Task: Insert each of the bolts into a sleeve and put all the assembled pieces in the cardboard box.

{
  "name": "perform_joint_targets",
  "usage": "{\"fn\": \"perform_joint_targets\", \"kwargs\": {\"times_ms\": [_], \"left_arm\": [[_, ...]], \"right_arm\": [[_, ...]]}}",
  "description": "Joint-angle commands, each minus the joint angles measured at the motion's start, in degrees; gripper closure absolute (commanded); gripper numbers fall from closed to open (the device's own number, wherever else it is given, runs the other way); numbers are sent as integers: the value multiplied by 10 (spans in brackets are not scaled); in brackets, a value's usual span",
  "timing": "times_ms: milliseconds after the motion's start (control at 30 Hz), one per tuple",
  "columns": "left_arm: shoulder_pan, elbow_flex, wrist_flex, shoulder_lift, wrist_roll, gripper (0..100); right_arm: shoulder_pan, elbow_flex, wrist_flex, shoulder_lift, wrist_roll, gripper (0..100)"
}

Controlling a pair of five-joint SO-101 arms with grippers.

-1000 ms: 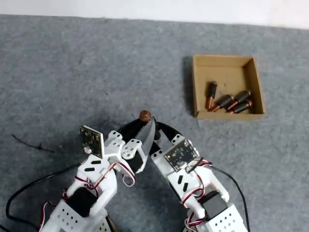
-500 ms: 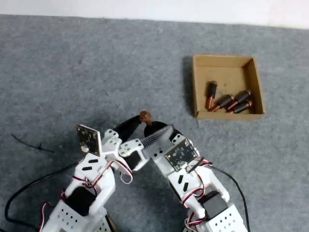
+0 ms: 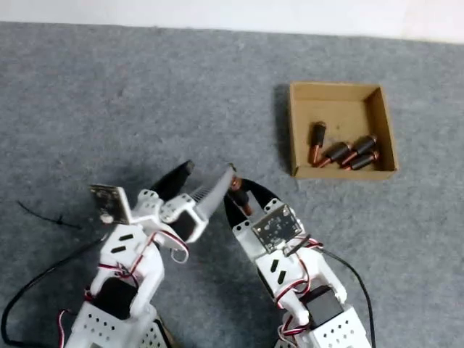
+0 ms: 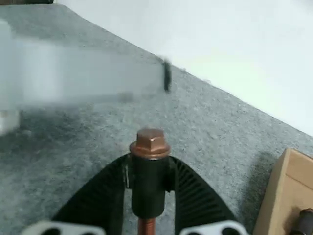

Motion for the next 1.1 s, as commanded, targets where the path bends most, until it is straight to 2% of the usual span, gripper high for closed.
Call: {"fn": "perform_joint_targets", "kwargs": {"times_ms": [0,100,200,367,500,567,733,867,967,1067], "left_arm": [[-85,-23,-3,-7,55,723],[-104,-26,-3,-7,53,836],[-99,-25,-3,-7,4,996],[-102,7,-3,-7,-55,969],[-101,13,-1,-1,-156,993],[-101,13,0,-1,-181,993],[-100,13,1,0,-180,993],[-101,13,1,0,-183,993],[-101,13,1,0,-183,993],[-100,13,1,0,-183,991]], "right_arm": [[21,60,-8,-7,-4,994],[42,61,-21,-7,-7,994],[61,61,-29,-7,-7,994],[90,61,-29,-7,-7,994],[112,59,-29,-7,-7,994],[131,58,-29,-7,-7,994],[167,51,-25,-7,-29,995],[193,-11,-25,17,-32,995],[195,-103,-26,114,-32,995],[209,-230,-29,282,-32,995]]}}
